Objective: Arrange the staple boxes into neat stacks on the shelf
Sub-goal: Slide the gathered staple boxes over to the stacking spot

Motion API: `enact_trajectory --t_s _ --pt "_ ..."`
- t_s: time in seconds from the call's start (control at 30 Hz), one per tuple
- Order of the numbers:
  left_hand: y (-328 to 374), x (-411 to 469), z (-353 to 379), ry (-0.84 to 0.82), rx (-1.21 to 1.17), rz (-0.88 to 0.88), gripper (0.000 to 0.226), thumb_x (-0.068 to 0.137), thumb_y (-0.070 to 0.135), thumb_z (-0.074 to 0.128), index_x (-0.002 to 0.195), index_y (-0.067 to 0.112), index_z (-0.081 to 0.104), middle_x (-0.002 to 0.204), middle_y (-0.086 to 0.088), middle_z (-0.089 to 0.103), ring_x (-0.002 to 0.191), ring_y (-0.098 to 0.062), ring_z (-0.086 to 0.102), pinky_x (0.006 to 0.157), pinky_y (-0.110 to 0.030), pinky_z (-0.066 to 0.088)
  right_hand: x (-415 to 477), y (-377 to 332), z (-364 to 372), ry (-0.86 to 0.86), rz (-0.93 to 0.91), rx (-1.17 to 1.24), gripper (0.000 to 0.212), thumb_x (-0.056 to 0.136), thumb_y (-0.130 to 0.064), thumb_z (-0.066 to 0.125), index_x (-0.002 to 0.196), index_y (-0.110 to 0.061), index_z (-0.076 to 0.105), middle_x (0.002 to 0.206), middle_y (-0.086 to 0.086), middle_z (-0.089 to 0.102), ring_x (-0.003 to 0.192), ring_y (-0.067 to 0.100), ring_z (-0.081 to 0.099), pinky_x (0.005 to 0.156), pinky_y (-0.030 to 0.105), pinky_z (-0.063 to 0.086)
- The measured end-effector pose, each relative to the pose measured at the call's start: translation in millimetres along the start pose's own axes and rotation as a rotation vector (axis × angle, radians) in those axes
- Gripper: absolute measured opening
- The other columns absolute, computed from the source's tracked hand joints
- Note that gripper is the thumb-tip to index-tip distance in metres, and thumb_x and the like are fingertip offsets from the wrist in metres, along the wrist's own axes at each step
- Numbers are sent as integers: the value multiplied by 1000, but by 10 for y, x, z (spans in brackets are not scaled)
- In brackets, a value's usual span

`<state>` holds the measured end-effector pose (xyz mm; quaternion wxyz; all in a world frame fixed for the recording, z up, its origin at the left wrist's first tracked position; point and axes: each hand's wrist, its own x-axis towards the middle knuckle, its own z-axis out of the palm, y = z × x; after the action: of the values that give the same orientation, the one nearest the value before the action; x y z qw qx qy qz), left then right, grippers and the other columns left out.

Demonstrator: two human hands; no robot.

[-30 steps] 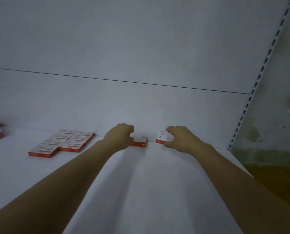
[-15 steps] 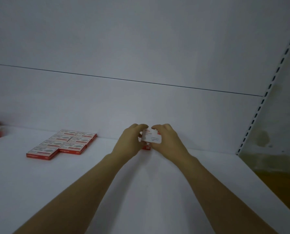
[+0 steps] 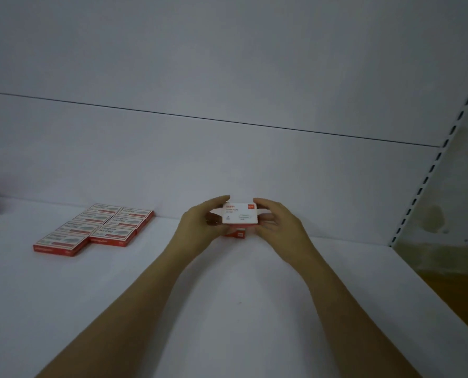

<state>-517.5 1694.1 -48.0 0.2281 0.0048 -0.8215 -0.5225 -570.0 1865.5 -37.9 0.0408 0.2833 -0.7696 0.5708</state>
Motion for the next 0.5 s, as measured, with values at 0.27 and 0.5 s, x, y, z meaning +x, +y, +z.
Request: enact_trajectory --t_s 0.27,0.5 --pt "185 20 -31 -105 -259 -341 47 81 54 59 95 10 68 75 -7 66 66 -18 60 71 -31 49 19 -136 -66 -60 452 395 42 88 -41 59 107 -4 62 85 8 64 69 18 61 63 28 50" --pt "201 5 -34 -180 -203 -494 56 82 59 55 90 5 69 66 -9 66 58 -19 56 66 -29 47 -18 -159 -7 -90 579 357 46 87 -49 57 102 -5 62 77 9 62 64 18 58 62 27 49"
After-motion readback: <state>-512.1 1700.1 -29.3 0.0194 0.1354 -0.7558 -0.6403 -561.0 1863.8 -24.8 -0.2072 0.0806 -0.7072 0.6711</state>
